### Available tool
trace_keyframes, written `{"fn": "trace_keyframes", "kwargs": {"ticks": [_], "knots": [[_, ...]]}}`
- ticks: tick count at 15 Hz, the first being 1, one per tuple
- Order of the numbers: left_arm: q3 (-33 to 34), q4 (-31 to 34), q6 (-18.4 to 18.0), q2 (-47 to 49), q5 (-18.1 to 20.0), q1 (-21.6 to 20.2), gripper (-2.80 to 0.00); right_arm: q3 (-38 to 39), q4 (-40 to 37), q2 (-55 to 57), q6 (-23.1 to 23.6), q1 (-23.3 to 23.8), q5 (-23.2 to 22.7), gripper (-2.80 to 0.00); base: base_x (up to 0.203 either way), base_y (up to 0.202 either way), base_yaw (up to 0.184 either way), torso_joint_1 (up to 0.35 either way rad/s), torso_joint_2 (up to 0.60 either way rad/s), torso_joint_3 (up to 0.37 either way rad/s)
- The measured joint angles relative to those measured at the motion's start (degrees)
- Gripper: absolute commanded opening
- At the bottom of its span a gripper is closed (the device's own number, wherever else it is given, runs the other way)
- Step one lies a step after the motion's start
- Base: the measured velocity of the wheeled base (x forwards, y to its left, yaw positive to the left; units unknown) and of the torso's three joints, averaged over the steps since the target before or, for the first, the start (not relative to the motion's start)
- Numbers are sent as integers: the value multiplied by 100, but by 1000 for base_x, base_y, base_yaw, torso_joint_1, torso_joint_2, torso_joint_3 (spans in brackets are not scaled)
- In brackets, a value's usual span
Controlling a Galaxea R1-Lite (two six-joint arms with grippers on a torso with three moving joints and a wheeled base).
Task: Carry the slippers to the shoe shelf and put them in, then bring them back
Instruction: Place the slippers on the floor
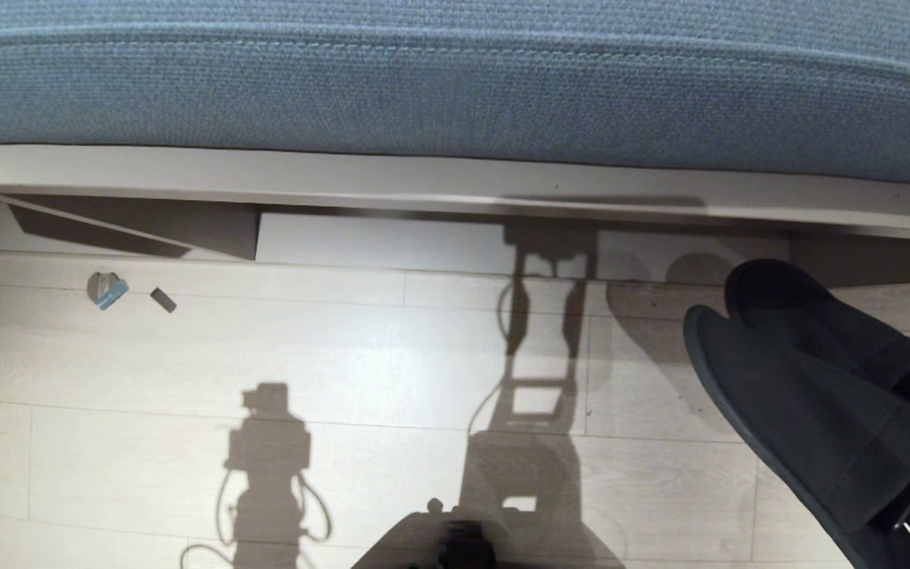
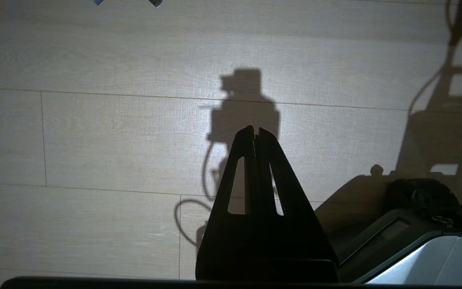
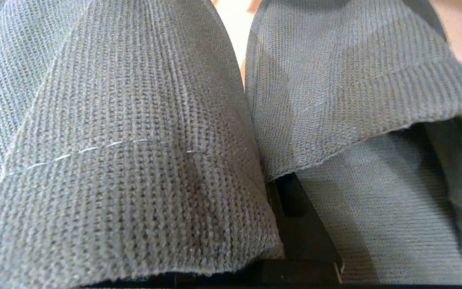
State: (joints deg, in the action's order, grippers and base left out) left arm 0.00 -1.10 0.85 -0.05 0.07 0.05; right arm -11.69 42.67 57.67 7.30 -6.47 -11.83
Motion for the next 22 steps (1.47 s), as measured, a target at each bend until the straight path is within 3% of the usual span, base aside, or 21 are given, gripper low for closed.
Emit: {"fn": "trace_keyframes", "kwargs": {"ticks": [4, 10, 12, 16, 19, 22], "knots": [[0, -2, 0, 0, 2, 0, -280, -668, -2163, -936, -175, 0, -198, -280, 0, 0, 0, 0, 0, 0], [0, -2, 0, 0, 4, 0, -280, -1229, -3513, -2110, -578, 52, 322, -280, 0, 0, 0, 0, 0, 0], [0, 0, 2, 0, 2, 0, -280, -1476, -4072, -2545, -645, 61, 680, -280, 0, 0, 0, 0, 0, 0], [0, 0, -21, 0, 0, 0, -280, -1676, -4294, -3210, -624, 67, 1769, -280, 0, 0, 0, 0, 0, 0], [0, 0, -18, 0, 2, 0, -280, -1698, -4404, -3684, -428, 137, 1932, -280, 0, 0, 0, 0, 0, 0], [0, -1, -1, 0, 1, 0, -280, -1794, -4781, -4044, -324, 543, 1935, -280, 0, 0, 0, 1, 1, 49]]}}
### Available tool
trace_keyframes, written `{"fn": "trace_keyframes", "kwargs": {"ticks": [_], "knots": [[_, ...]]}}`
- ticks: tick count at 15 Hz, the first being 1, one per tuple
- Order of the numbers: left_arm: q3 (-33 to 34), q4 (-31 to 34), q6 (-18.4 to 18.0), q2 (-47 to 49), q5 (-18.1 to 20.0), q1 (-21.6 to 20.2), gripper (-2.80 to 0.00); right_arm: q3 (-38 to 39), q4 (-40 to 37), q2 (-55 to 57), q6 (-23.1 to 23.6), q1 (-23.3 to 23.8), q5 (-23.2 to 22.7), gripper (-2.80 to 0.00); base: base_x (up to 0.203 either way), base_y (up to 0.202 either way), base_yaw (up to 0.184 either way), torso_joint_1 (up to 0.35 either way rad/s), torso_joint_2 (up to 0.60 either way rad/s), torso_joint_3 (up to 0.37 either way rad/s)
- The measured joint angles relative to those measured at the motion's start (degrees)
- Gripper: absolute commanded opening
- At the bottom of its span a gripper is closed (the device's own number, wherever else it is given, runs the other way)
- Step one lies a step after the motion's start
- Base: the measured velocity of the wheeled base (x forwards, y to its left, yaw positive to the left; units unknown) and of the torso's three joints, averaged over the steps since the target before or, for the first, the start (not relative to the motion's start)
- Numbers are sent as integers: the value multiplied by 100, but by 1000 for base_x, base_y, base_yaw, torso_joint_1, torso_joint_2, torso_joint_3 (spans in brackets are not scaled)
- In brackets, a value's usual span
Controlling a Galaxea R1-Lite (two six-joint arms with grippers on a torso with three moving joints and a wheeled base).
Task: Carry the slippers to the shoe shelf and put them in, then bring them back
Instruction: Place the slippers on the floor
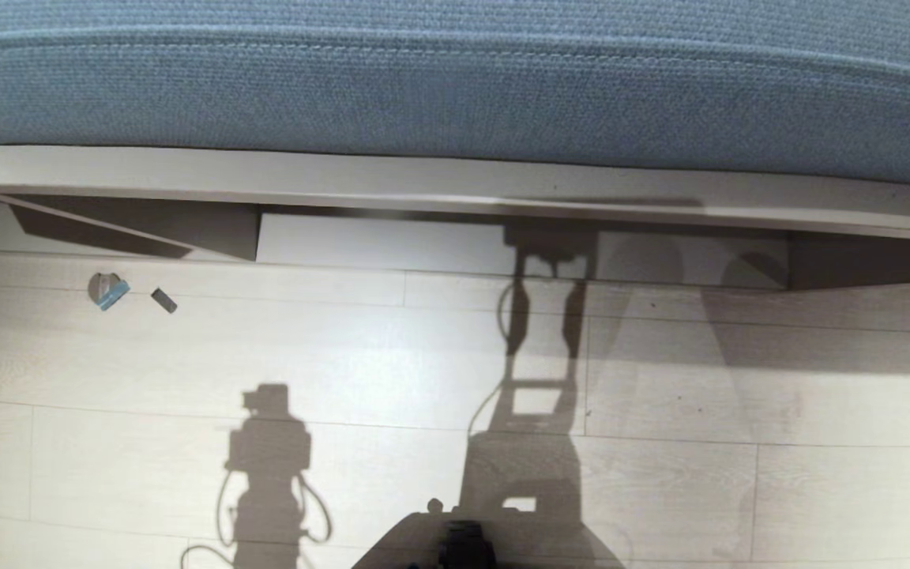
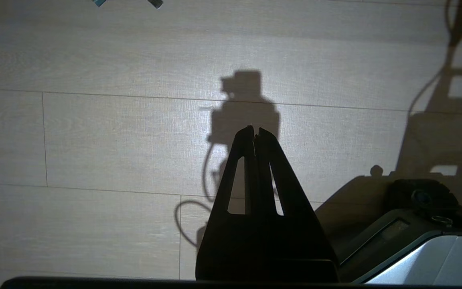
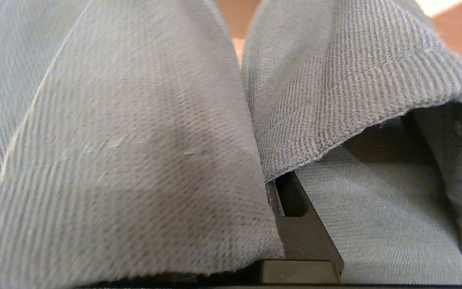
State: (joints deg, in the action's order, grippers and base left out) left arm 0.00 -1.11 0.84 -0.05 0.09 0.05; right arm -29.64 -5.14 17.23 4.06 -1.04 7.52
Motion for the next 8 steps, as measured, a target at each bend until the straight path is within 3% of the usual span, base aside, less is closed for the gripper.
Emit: {"fn": "trace_keyframes", "kwargs": {"ticks": [5, 8], "knots": [[0, 4, 1, 0, 1, -2, -280, 211, -7, -257, -229, 344, 232, -280, 0, 0, 0, -1, 2, 190], [0, 4, 1, 0, 1, -2, -280, 126, 8, -236, -116, 411, 227, -280, 0, 0, 0, 0, 1, 205]]}}
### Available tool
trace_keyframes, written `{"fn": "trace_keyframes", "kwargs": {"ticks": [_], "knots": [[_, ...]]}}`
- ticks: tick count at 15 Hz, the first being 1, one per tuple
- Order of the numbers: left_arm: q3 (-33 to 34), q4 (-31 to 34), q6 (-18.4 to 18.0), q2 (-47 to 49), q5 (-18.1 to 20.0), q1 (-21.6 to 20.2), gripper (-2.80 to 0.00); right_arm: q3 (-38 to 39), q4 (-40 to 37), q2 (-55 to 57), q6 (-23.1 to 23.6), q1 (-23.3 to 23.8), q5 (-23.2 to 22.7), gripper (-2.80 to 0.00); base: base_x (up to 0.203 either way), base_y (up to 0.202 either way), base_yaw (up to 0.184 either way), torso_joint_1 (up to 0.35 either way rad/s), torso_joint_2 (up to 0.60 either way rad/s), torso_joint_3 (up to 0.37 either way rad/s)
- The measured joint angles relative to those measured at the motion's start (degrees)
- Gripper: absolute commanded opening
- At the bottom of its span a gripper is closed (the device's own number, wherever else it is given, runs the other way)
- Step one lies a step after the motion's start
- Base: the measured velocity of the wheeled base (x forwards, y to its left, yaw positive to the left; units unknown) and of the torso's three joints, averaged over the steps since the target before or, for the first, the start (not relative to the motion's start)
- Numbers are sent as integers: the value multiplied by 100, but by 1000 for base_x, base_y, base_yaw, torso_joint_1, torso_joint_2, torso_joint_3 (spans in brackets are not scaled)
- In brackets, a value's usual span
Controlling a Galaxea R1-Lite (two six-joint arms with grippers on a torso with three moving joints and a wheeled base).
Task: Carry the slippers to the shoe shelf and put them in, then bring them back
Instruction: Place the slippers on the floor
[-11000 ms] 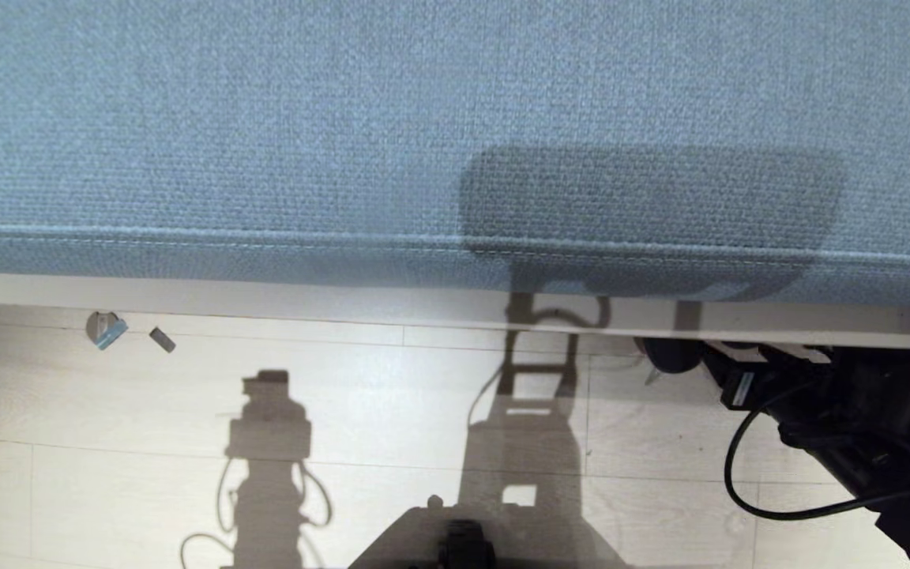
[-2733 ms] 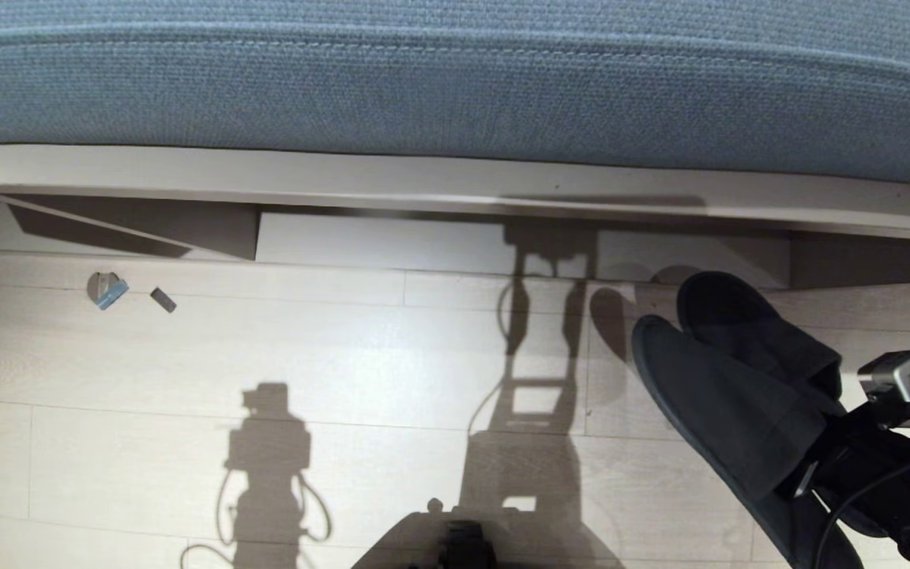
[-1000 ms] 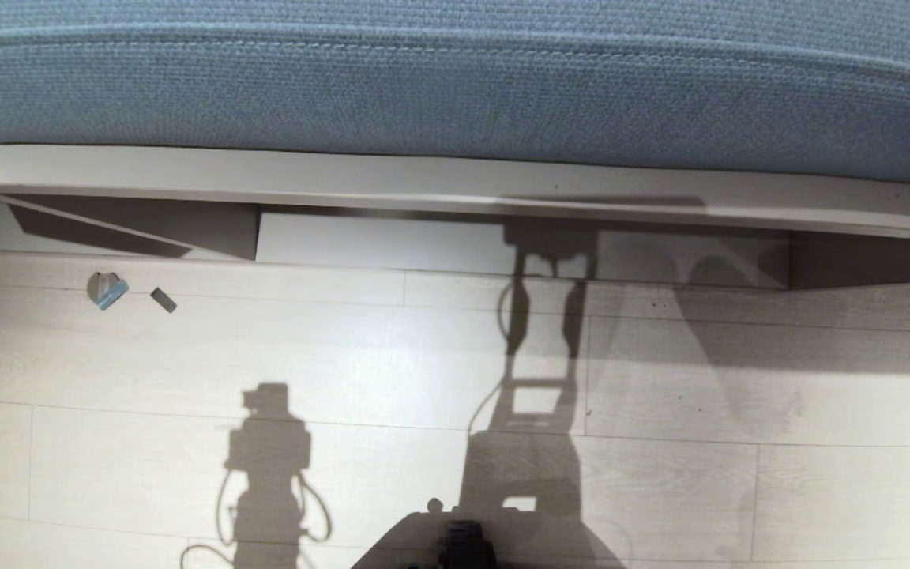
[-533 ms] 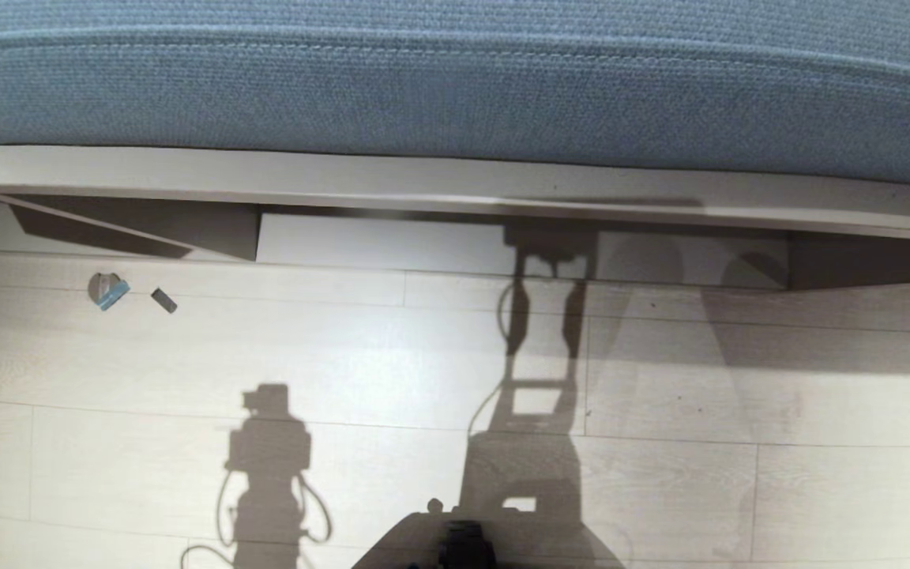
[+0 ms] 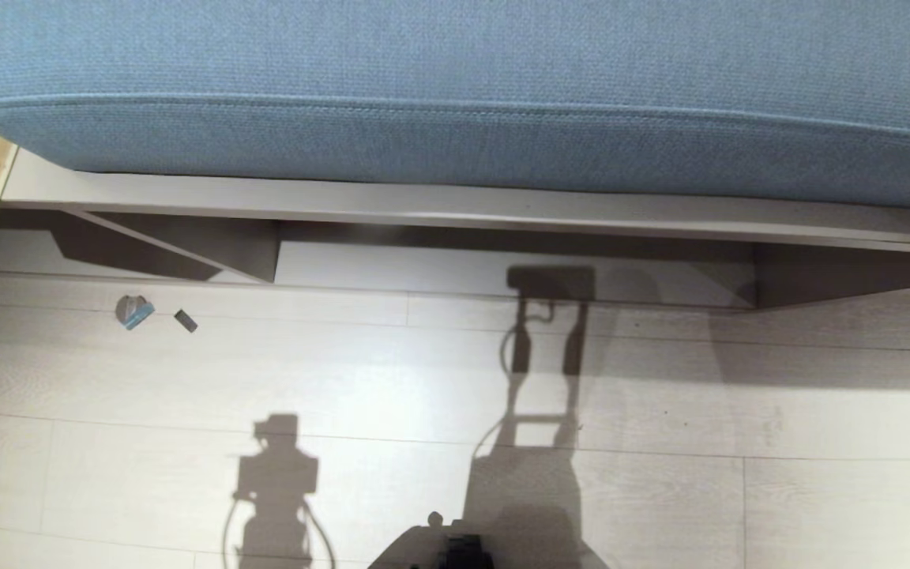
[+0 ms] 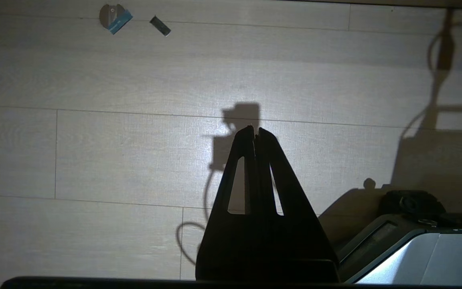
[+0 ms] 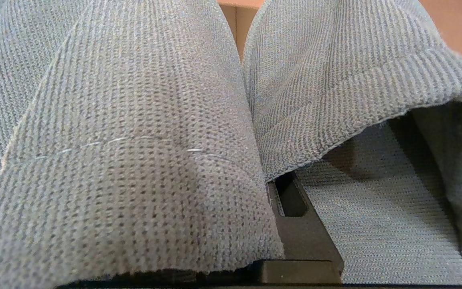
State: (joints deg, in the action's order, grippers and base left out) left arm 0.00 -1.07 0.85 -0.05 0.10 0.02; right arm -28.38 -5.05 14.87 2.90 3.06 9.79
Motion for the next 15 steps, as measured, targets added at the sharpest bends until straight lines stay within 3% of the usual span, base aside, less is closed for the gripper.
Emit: {"fn": "trace_keyframes", "kwargs": {"ticks": [3, 7, 11, 15], "knots": [[0, -2, 0, 0, 1, 2, -280, 175, -65, -122, 210, -67, -292, -280, 0, 0, 0, 0, 1, 204], [0, -2, 9, 0, 0, 2, -280, 1317, -63, -624, 426, -224, -537, -280, 0, 0, 0, 3, -3, 206], [0, -2, 8, 0, 0, 5, -280, 2609, 935, -1063, 390, -266, -774, -280, 0, 0, 0, 3, 2, 200], [0, -2, 11, 0, 0, 2, -280, 2805, 569, -1413, 266, -276, -1039, -280, 0, 0, 0, 3, 2, 202]]}}
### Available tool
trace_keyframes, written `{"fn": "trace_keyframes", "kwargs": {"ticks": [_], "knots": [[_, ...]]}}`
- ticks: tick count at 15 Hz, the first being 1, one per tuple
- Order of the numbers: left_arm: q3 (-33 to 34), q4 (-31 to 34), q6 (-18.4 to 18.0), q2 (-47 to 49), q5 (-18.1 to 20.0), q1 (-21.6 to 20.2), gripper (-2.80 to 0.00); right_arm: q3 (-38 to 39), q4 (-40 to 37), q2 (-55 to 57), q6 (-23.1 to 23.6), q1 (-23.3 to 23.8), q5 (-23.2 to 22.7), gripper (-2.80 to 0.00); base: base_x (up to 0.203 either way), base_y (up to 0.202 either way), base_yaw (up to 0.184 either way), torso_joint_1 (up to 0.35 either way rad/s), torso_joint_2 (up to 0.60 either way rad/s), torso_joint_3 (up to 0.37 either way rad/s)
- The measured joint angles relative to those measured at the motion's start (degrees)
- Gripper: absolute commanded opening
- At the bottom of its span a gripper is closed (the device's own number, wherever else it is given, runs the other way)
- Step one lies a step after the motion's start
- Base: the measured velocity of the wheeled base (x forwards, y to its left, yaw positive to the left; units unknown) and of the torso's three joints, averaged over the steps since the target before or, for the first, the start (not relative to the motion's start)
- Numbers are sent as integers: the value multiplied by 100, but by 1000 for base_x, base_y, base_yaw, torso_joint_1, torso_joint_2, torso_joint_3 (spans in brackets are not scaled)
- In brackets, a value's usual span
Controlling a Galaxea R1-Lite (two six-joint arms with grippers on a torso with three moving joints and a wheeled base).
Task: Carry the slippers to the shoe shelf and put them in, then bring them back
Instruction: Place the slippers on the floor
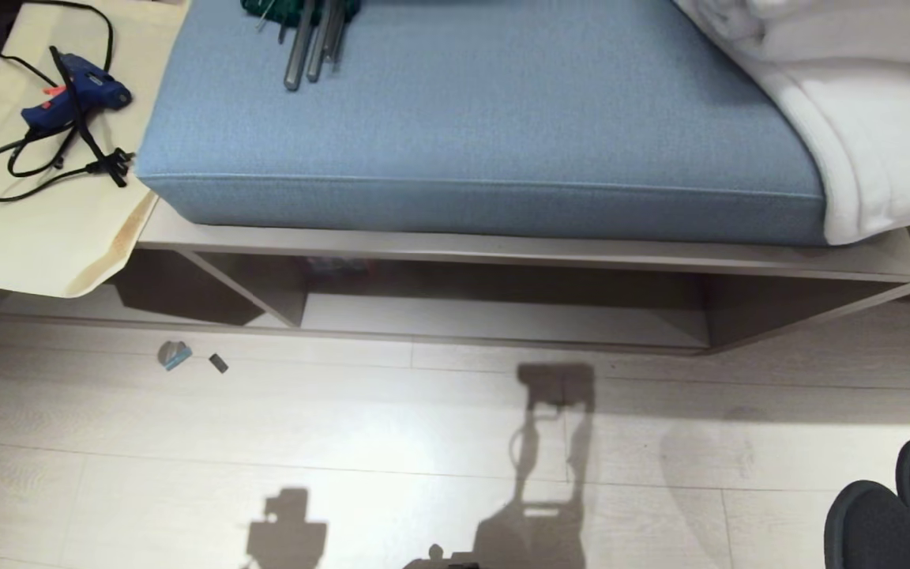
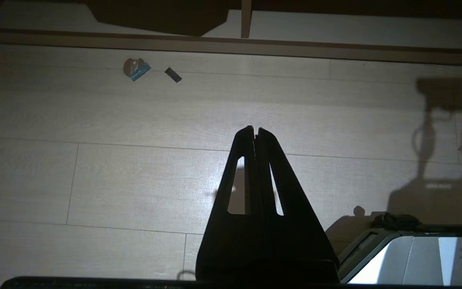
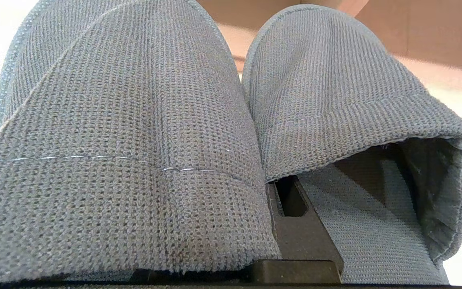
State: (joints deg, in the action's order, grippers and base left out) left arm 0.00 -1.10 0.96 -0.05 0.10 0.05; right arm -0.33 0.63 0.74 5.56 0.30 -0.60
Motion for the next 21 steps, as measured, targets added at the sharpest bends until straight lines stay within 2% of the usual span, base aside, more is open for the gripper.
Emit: {"fn": "trace_keyframes", "kwargs": {"ticks": [21], "knots": [[0, 0, -2, 0, 0, 0, -280, 33, -77, -81, -7, 0, -28, -280, 0, 0, 0, 2, 2, 201]]}}
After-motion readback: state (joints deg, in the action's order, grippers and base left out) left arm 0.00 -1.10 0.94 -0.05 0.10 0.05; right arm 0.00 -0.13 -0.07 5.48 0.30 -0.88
